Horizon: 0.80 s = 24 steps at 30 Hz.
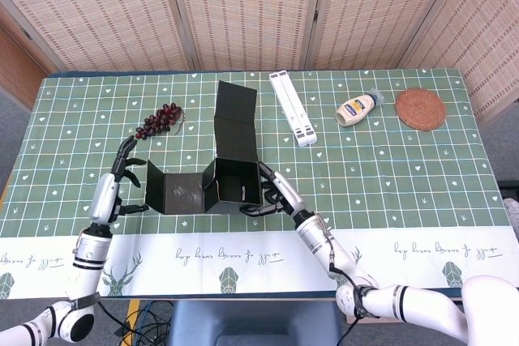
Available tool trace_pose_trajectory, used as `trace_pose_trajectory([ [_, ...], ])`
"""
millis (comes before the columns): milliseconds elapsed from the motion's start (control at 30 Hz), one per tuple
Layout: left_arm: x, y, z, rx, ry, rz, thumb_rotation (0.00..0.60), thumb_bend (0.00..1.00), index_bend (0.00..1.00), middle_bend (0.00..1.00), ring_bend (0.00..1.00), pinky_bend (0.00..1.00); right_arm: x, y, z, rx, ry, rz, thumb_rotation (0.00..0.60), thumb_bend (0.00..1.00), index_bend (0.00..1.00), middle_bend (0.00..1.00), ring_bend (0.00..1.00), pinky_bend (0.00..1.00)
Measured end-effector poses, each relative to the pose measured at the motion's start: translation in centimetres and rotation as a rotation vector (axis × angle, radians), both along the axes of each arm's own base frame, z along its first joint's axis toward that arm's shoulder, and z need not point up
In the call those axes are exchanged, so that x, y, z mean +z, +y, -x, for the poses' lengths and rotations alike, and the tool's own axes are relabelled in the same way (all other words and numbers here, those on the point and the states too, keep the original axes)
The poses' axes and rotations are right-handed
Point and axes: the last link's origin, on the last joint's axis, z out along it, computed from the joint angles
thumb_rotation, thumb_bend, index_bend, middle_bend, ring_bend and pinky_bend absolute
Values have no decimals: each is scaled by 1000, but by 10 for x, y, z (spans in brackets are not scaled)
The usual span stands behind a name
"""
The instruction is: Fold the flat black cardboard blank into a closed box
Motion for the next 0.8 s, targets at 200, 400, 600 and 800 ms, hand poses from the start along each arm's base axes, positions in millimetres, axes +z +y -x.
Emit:
trace_pose_trajectory([
  [200,-2,-8,-18,-60,-36,2,600,98,0,0,289,556,-6,-1,-2,-7,3,4,600,212,192,333,704,1000],
  [400,-1,-12,-37,-127,-37,-14,600,99,0,0,291,556,-11,-1,-5,0,17,-11,600,212,192,334,704,1000],
  [600,-5,-6,-46,-177,23,-50,600,99,1,0,302,556,-11,0,-5,12,35,-28,600,212,192,334,704,1000],
  [800,-6,-2,-51,-260,88,-91,600,99,108,22,335,556,-8,-1,-3,28,77,-39,600,212,192,334,704,1000],
])
